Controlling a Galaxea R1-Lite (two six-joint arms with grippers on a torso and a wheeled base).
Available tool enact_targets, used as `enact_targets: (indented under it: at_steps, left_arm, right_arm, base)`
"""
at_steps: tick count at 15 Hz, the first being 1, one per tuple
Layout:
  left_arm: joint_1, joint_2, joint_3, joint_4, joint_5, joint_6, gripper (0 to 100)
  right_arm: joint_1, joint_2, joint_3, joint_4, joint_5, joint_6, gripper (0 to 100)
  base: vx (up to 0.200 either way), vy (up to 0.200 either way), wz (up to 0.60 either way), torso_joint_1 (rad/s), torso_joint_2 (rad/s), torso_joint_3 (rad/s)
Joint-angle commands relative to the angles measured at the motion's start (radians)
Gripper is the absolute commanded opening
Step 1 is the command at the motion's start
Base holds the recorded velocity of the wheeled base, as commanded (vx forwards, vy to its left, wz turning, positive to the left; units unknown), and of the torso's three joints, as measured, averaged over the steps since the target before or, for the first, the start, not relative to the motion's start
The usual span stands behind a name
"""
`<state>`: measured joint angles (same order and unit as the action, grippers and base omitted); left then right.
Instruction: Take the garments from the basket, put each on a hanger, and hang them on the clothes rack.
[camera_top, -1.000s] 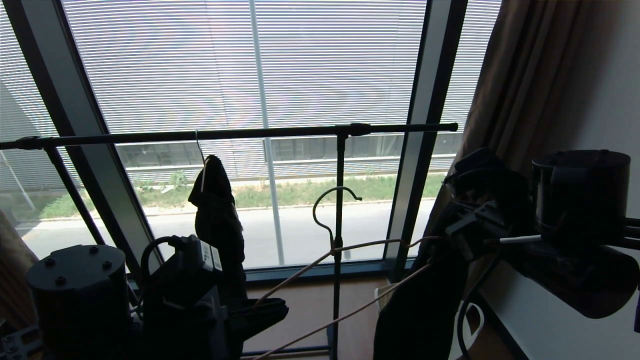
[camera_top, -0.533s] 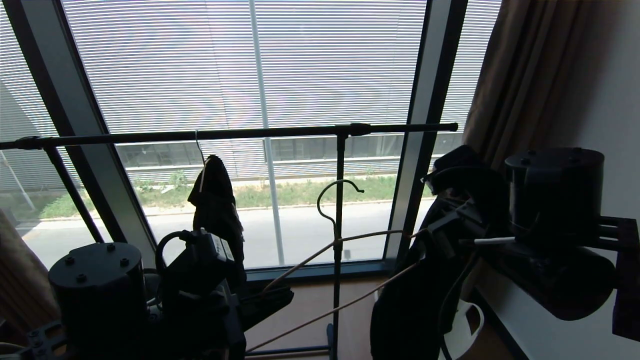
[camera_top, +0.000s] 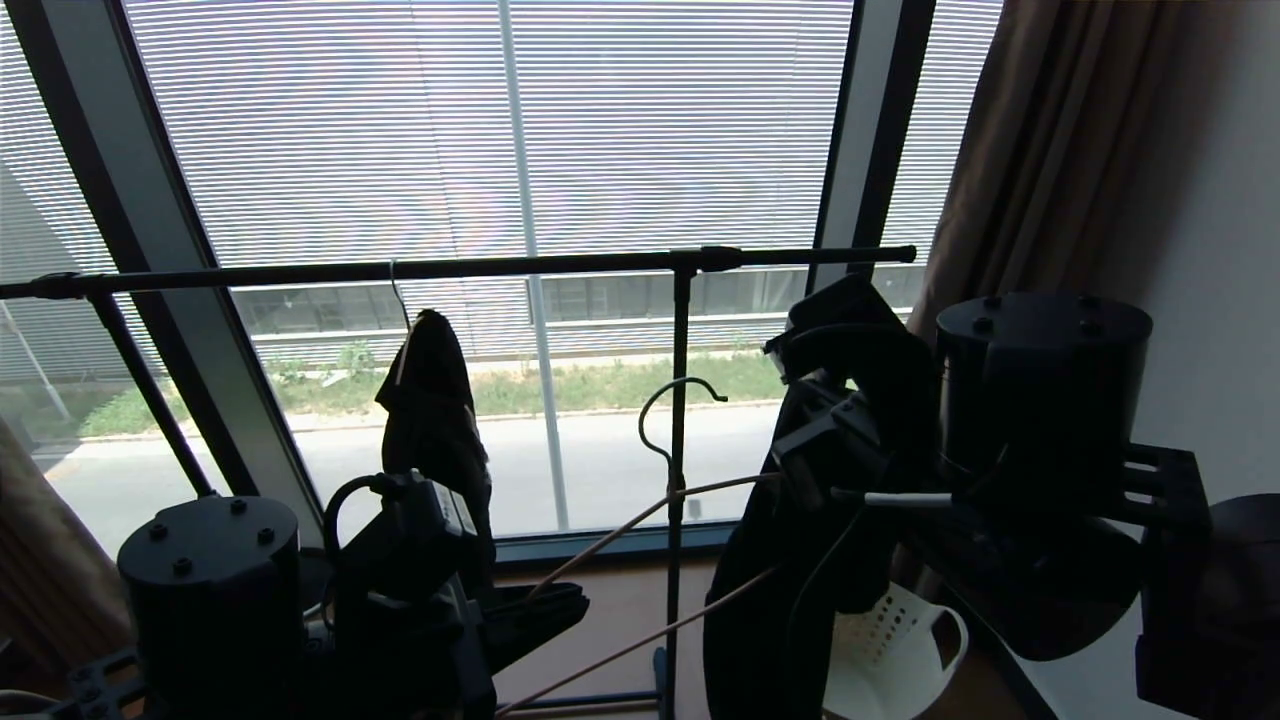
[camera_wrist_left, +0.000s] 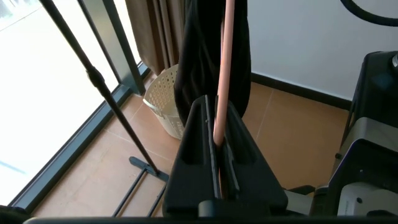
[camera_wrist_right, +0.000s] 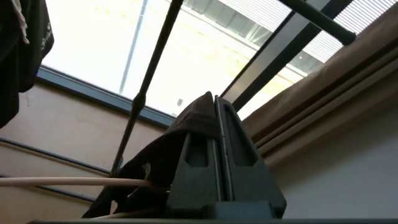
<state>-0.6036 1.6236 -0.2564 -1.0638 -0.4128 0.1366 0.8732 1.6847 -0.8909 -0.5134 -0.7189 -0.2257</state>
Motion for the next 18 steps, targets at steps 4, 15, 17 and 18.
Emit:
enact_targets:
  at_steps: [4, 15, 17, 18]
  left_arm:
    - [0.004, 0.021, 0.000, -0.019, 0.000, -0.006, 0]
    - [0.012, 0.022, -0.003, -0.033, 0.002, -0.026, 0]
    - [0.012, 0.022, 0.002, -0.054, 0.003, -0.034, 0]
    - [0.012, 0.022, 0.002, -0.054, 0.003, -0.034, 0]
  right_arm:
    - [0.122, 0.009, -0.005, -0.008, 0.001, 0.026, 0]
    - [0.207, 0.026, -0.030, -0.007, 0.006, 0.126, 0]
    - [0.207, 0.026, -0.028, -0.008, 0.009, 0.128, 100]
    - [0.204, 0.026, -0.028, -0.010, 0.010, 0.134, 100]
  base:
    - [0.000, 0.000, 0.00, 0.000, 0.00, 0.000]
    - [0.000, 0.000, 0.00, 0.000, 0.00, 0.000]
    - [0.000, 0.000, 0.00, 0.000, 0.00, 0.000]
    - [0.000, 0.000, 0.00, 0.000, 0.00, 0.000]
